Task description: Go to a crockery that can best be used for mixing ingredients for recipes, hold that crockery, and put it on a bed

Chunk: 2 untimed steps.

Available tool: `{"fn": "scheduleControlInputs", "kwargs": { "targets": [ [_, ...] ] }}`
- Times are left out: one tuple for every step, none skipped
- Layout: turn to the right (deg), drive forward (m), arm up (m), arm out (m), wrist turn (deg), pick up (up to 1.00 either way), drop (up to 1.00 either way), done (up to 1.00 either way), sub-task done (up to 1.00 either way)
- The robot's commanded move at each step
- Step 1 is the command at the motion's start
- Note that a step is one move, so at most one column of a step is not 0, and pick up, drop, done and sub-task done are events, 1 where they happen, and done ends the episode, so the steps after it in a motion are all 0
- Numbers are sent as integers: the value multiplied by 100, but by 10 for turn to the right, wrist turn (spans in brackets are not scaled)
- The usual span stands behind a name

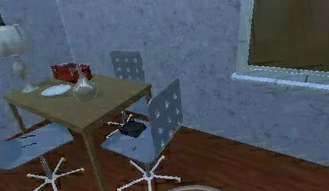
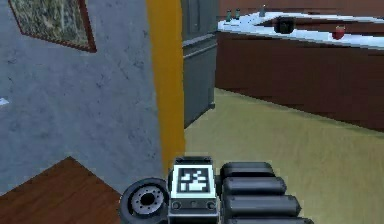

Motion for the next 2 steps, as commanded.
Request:
{"fn": "scheduleControlInputs", "kwargs": {
  "targets": [
    [120,0,0,0,0,0,0,0,0],
    [0,5,0,0,0,0,0,0,0]
  ]
}}
